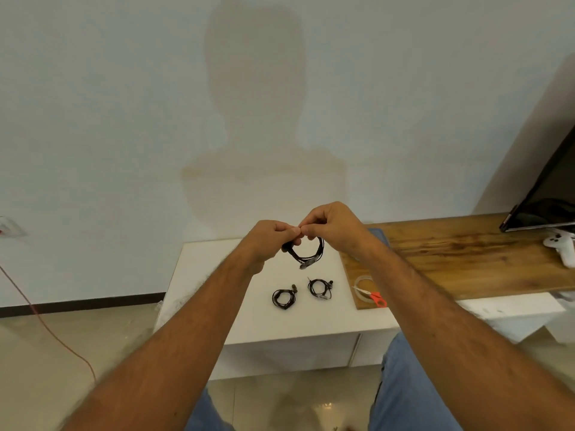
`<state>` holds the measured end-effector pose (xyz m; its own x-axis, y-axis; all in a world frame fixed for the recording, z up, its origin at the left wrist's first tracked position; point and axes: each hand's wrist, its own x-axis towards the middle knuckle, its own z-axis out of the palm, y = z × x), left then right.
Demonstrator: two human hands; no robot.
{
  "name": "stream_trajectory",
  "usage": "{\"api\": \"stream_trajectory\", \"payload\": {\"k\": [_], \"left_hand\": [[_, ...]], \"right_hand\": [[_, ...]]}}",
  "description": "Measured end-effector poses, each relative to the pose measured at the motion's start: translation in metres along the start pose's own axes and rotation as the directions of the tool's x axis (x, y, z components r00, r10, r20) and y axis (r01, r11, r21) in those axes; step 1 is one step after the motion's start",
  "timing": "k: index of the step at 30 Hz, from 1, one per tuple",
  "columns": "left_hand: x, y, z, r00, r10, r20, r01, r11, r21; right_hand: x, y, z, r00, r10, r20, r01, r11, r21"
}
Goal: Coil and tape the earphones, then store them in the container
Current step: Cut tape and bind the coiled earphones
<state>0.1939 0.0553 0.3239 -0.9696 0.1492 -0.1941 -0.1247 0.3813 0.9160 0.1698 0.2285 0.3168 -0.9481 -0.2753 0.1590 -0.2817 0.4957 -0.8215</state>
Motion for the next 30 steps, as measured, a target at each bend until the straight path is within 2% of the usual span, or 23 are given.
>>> {"api": "stream_trajectory", "payload": {"k": [4,9,12,17,22,27,30], "left_hand": [[0.007,-0.025,0.008,0.997,-0.077,0.01,0.078,0.997,-0.01],[0.025,-0.062,0.038,0.989,-0.146,-0.024,0.146,0.989,0.006],[0.038,-0.09,0.054,0.976,-0.218,-0.014,0.218,0.976,-0.011],[0.058,-0.138,0.08,0.964,-0.263,-0.035,0.262,0.965,-0.023],[0.076,-0.189,0.103,0.961,-0.265,-0.079,0.273,0.957,0.101],[0.088,-0.222,0.118,0.968,-0.221,-0.122,0.249,0.911,0.328],[0.095,-0.241,0.128,0.963,-0.241,-0.123,0.27,0.899,0.346]], "right_hand": [[-0.004,0.024,0.019,0.998,0.07,0.005,-0.07,0.996,0.05],[-0.012,0.068,0.038,0.979,0.2,0.037,-0.2,0.98,0.007],[-0.02,0.099,0.048,0.958,0.287,0.025,-0.287,0.958,-0.018],[-0.028,0.142,0.075,0.897,0.442,0.01,-0.442,0.896,0.045],[-0.032,0.18,0.105,0.846,0.532,-0.023,-0.532,0.847,0.023],[-0.028,0.217,0.133,0.799,0.6,-0.028,-0.601,0.799,-0.031],[-0.028,0.236,0.146,0.771,0.636,-0.035,-0.637,0.77,-0.045]]}}
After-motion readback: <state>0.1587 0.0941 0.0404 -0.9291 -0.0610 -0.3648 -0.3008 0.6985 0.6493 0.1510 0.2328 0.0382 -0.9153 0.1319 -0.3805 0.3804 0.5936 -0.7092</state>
